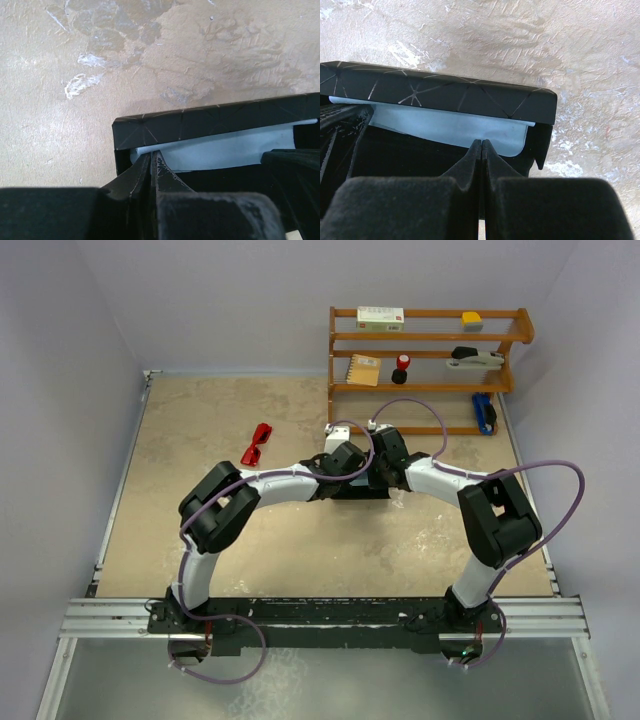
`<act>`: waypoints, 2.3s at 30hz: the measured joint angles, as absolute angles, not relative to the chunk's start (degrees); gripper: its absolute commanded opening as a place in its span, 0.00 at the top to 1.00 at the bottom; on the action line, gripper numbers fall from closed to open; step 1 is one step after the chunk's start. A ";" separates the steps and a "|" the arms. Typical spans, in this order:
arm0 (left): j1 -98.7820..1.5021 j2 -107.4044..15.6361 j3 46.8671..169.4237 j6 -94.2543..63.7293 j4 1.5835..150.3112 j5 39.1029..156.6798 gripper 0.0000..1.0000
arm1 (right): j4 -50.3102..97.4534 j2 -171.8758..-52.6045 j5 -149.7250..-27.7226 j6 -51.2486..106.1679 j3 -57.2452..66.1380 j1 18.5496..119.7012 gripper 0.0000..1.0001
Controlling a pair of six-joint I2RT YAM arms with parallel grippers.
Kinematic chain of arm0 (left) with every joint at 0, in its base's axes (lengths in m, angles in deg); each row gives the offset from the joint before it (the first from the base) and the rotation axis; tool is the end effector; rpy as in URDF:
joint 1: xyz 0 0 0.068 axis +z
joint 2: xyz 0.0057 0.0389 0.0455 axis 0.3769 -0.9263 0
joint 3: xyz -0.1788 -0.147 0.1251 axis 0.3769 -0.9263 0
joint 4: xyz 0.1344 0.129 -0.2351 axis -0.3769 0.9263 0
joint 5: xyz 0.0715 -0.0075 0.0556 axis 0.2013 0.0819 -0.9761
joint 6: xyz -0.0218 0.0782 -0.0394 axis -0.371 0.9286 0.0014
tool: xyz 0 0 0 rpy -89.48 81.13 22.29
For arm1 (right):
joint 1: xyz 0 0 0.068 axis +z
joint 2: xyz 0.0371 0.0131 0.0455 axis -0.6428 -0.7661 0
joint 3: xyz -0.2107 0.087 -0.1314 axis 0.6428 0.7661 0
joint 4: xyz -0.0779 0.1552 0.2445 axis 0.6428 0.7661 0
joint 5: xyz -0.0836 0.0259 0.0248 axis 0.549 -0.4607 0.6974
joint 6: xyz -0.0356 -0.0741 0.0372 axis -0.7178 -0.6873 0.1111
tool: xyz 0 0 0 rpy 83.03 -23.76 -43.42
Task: Organize the sunglasses
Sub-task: Place the glasses cleaning cloth in the sunglasses case, then adjust the sunglasses case at the center of the board.
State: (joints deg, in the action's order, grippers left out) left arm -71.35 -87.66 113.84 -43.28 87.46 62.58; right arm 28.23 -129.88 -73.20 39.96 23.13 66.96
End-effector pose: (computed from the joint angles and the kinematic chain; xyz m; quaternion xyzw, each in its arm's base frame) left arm 0.3487 -0.3479 0.0953 -0.0059 0.9136 -0.0834 0.3979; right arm 0.3762 0.1790 0.1064 -0.0368 0.9279 0.0847 0.3612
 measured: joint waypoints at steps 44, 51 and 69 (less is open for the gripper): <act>-65.28 -82.37 123.66 -39.93 96.79 64.40 1.00 | 29.00 -115.73 -73.03 42.53 28.55 66.96 1.00; -65.36 -89.74 126.82 -37.42 95.79 66.84 1.00 | 31.05 -112.76 -72.66 45.75 34.69 66.96 1.00; -65.28 -95.36 130.06 -34.01 95.20 72.99 1.00 | 30.29 -121.59 -71.11 49.59 33.69 66.96 1.00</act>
State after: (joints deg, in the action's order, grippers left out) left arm -65.28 -95.36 130.06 -34.01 95.20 72.99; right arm 30.29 -121.59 -71.11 49.59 33.69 66.96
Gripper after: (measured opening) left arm 0.002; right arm 0.004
